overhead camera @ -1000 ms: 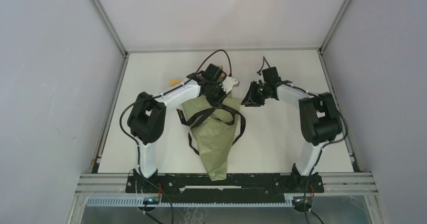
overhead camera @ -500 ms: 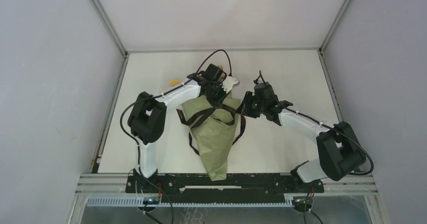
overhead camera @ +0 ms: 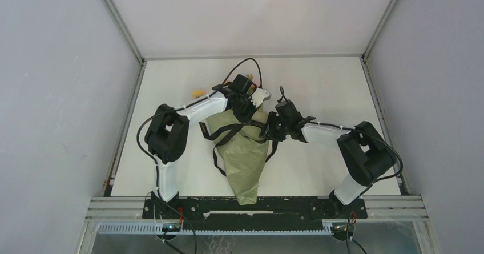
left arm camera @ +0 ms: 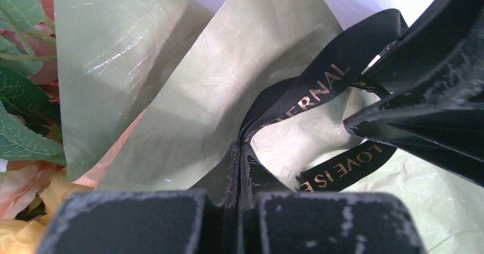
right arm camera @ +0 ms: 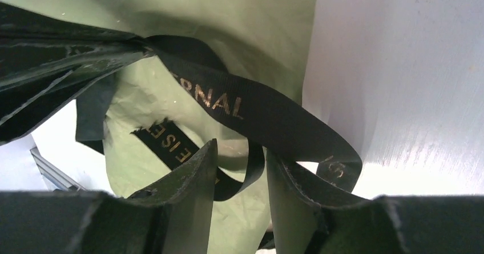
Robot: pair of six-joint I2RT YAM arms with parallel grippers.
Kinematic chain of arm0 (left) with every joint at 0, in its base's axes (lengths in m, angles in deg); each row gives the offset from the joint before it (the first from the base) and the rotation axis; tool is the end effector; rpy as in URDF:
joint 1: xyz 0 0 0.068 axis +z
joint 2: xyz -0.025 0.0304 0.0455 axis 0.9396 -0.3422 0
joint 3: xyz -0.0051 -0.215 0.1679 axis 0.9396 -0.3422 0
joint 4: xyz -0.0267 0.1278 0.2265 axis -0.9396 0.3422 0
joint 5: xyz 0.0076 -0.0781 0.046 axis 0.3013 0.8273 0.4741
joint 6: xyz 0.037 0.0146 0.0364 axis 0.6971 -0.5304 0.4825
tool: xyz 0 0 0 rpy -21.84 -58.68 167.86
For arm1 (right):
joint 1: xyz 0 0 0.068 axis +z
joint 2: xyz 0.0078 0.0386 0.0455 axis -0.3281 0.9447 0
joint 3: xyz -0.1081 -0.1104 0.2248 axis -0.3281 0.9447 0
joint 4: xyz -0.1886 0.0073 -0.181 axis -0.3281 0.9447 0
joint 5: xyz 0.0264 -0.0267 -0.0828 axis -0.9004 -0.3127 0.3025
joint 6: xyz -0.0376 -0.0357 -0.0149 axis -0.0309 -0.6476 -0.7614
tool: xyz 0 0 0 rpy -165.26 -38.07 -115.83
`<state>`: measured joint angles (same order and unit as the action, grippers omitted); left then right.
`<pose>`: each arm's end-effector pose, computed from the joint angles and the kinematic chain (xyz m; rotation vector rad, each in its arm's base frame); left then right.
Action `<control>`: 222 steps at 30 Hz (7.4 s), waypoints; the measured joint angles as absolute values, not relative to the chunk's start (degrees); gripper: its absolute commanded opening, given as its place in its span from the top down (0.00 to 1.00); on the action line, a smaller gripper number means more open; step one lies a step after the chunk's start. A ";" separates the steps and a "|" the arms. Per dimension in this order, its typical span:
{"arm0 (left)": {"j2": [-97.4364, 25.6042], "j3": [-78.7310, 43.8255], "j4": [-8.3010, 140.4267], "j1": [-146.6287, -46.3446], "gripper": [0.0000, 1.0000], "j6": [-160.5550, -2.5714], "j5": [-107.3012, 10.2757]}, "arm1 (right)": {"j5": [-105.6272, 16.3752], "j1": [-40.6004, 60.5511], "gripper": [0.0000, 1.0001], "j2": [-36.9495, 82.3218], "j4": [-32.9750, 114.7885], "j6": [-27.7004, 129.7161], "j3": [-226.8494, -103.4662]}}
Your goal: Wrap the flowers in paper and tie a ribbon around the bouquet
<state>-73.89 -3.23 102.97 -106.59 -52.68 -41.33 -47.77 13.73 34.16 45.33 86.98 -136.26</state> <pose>0.3328 -0.2589 0.2027 1.2879 2.3330 -0.4680 0.2604 0.1763 0.1587 0.1379 2.6070 0.7637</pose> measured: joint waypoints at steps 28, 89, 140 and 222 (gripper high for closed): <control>-49.52 -34.42 100.90 -90.57 0.31 -24.77 -41.70 | -53.04 10.93 1.00 38.27 41.83 83.26 -136.26; -45.59 -26.40 107.04 -94.57 1.00 -46.59 -48.57 | -76.16 15.24 1.00 21.11 44.19 69.69 -142.56; -40.45 -46.49 91.35 -35.27 1.00 -23.85 -67.82 | -75.90 -68.06 1.00 9.07 27.89 100.90 -98.45; -51.47 -5.33 101.88 -96.90 1.00 -60.57 -16.74 | -57.04 24.57 0.39 15.41 44.39 66.67 -127.70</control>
